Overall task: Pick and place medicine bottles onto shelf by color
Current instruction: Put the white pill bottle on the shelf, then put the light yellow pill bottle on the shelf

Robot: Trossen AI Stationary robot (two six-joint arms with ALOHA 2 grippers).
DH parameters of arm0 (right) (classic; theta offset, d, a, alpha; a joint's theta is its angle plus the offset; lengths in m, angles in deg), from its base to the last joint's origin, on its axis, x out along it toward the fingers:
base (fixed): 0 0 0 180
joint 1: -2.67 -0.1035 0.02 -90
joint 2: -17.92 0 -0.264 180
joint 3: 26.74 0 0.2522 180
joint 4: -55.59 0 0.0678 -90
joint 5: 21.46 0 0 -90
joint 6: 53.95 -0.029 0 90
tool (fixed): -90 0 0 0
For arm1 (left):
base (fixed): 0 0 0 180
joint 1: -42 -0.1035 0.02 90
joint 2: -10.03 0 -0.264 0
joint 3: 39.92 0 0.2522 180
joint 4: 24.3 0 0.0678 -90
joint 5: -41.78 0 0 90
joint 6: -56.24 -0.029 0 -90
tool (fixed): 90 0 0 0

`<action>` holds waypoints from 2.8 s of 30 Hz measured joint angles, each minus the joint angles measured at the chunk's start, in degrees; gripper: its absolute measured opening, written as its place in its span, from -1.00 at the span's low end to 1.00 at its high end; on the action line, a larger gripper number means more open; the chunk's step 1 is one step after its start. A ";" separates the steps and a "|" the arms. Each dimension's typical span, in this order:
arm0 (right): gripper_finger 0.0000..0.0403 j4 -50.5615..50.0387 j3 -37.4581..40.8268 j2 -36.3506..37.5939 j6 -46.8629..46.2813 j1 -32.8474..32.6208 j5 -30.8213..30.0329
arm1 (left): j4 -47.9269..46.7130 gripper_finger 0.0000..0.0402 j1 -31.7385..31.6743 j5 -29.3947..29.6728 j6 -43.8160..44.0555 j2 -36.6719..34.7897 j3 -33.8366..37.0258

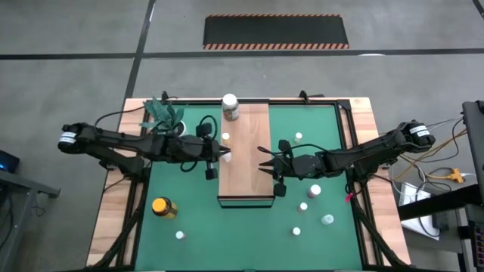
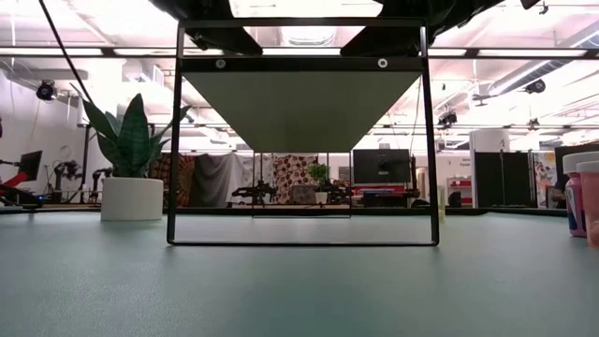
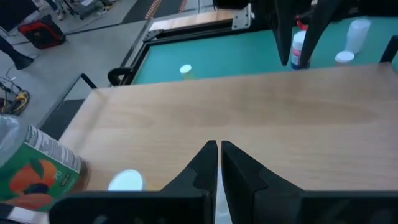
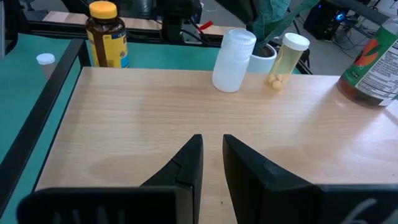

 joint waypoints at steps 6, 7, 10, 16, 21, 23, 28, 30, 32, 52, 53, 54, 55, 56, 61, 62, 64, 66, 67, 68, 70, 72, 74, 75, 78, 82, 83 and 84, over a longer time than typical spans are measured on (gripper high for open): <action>-0.73 -0.03 0.39 0.00 -0.07 -0.01 0.21 | -0.01 -0.98 -0.04 -0.02 1.35 1.28 0.66; -0.73 -0.04 0.50 0.00 -0.10 -0.01 0.21 | -0.02 -0.98 -0.04 -0.02 1.69 1.29 0.66; -0.73 -0.07 0.77 0.00 -0.65 0.01 0.21 | -0.22 -0.98 0.11 -0.54 3.26 1.12 0.66; -0.73 -0.20 0.84 0.08 -0.59 -0.01 0.21 | -0.86 -0.98 0.29 -1.60 4.48 0.19 -0.20; -0.73 -2.75 0.88 2.40 -0.61 -0.01 0.25 | -0.46 -0.98 0.29 -1.58 1.06 -0.33 -2.44; -0.73 -4.14 0.88 4.12 -1.25 -0.26 0.28 | -0.47 -0.98 0.31 -1.64 -0.12 -0.64 -3.44; -0.73 -9.76 0.88 9.44 -7.60 -0.38 0.19 | 0.57 -0.98 1.89 -3.63 -0.48 -2.74 -4.16; -0.73 -13.09 0.88 11.14 -11.29 -0.34 -0.18 | 2.15 -0.98 3.03 -6.40 -1.17 -3.44 -2.91; -0.73 -15.63 0.88 12.31 -15.69 -0.07 -1.65 | 4.22 -0.98 4.36 -9.41 -2.44 -3.91 -1.57; -0.63 -52.85 -7.82 5.52 -32.06 30.83 4.96 | 12.23 -0.98 6.98 -10.54 -21.44 -13.74 5.54; -0.57 -53.06 -7.28 4.70 -31.65 32.03 6.11 | 12.11 -0.98 6.98 -10.54 -21.75 -14.07 5.84; -0.50 -53.05 -6.84 3.94 -31.65 33.01 6.74 | 12.11 -0.98 6.98 -10.54 -22.19 -14.33 5.97; -0.43 -53.00 -6.51 3.20 -31.97 33.88 6.92 | 12.18 -0.98 6.98 -10.54 -22.48 -14.56 5.99; -0.36 -53.03 -6.25 2.49 -32.39 34.63 6.91 | 12.17 -0.98 6.98 -10.54 -22.57 -14.83 6.02; -0.04 -51.84 -5.99 -1.20 -33.58 35.95 6.59 | 12.22 -0.98 6.98 -10.54 -22.63 -15.41 6.02; 0.02 -51.31 -5.98 -1.99 -33.57 36.01 6.41 | 12.20 -0.98 6.98 -10.54 -22.63 -15.44 6.02; 0.11 -50.50 -5.98 -3.33 -33.58 36.03 6.32 | 12.20 -0.98 6.98 -10.54 -22.65 -15.47 6.02; 0.18 -50.51 -5.98 -4.88 -33.82 36.08 6.22 | 12.18 -0.98 6.98 -10.54 -22.65 -15.47 6.02; 0.21 -50.53 -5.96 -5.61 -34.12 36.18 6.24 | 12.18 -0.98 6.98 -10.54 -22.65 -15.47 6.02; 0.23 -50.51 -5.96 -6.46 -34.40 36.21 6.01 | 12.17 -0.98 6.98 -10.54 -22.65 -15.44 6.02; 0.26 -50.19 -5.94 -8.05 -34.58 36.29 5.03 | 12.13 -0.98 6.98 -10.54 -22.65 -15.41 6.02; 0.26 -49.87 -5.94 -9.81 -34.60 36.35 4.38 | 12.09 -0.98 6.98 -10.54 -22.65 -15.39 6.02; 0.24 -49.34 -5.94 -11.38 -34.60 36.36 4.41 | 12.09 -0.98 6.98 -10.54 -22.65 -15.39 6.02; 0.21 -49.15 -5.94 -11.98 -34.61 36.33 4.60 | 12.07 -0.98 6.98 -10.54 -22.65 -15.39 6.04; 0.08 -49.04 -5.96 -13.18 -34.66 36.32 6.00 | 12.07 -0.98 6.98 -10.54 -22.65 -15.39 6.04; -0.17 -49.00 -5.96 -13.53 -35.60 36.32 6.29 | 11.61 -0.98 6.98 -10.54 -22.63 -15.34 6.05; -0.23 -49.00 -5.96 -13.50 -35.60 36.32 6.36 | 11.59 -0.98 6.98 -10.54 -22.63 -15.34 6.21; -0.29 -49.00 -5.96 -13.42 -35.60 36.32 6.44 | 11.63 -0.98 6.98 -10.54 -22.63 -15.34 6.45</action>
